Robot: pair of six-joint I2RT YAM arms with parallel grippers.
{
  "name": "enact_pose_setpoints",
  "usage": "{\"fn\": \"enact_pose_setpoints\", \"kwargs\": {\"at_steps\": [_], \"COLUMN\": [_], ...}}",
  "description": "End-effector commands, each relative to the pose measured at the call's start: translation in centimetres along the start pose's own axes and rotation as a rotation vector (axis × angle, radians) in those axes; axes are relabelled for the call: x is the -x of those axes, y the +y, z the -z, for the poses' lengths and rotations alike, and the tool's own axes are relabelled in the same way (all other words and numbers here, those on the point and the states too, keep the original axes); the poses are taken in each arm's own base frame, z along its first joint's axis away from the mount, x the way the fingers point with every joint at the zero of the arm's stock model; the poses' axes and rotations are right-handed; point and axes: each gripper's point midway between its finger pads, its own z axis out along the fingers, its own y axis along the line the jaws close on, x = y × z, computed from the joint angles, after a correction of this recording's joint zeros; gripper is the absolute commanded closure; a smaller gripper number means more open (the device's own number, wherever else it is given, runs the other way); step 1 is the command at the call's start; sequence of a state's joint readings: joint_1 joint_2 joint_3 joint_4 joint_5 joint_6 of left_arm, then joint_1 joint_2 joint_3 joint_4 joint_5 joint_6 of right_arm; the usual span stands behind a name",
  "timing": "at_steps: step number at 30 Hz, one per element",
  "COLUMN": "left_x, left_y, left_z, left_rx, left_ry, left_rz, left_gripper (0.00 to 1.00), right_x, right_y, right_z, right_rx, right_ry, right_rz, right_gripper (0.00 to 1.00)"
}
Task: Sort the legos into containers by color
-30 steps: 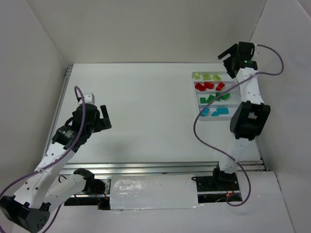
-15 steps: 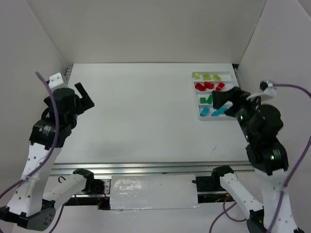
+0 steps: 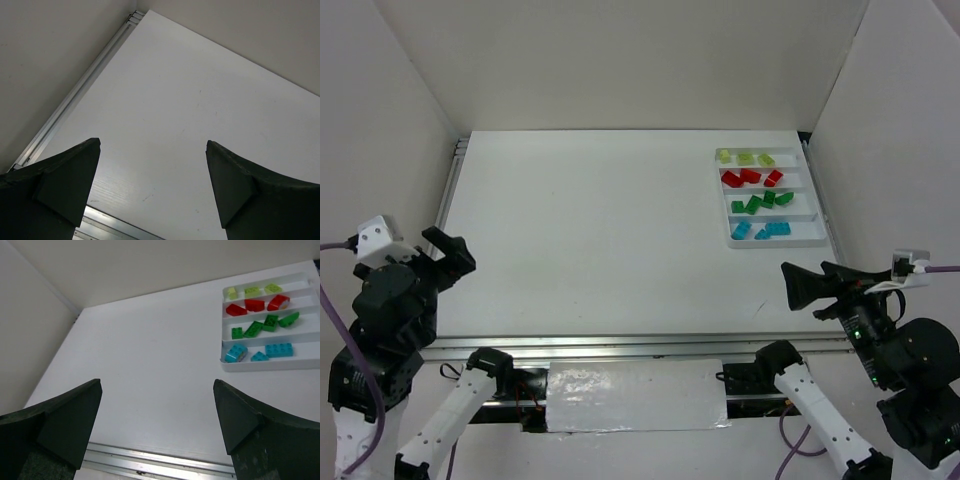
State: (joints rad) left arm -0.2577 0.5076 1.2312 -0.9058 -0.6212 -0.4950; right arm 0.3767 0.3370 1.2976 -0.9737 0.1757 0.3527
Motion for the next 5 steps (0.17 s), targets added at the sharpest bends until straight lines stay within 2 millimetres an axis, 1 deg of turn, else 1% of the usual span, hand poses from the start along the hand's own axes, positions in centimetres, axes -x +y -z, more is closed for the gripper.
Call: {"fn": "enact_pose_setpoints", "kwargs": {"at_steps": [1, 5], "left_x": [-0.76, -1.17], "left_y": [0.66, 0.77], "left_z": [-0.07, -0.09], "left_rx": [0.018, 0.017], "left_ry": [0.008, 0.012], "left_rz": [-0.034, -0.033], "left_gripper": [0.01, 0.0], "right_x": [-0.05, -0.39], "right_y": [-1.7, -0.92], "right_z": [0.79, 0.08], "right_rx": [-0.072, -0.038], "right_ry": [0.006, 0.037], "right_rz": [0.028, 0.033], "right_gripper": [0.0, 0.0]}}
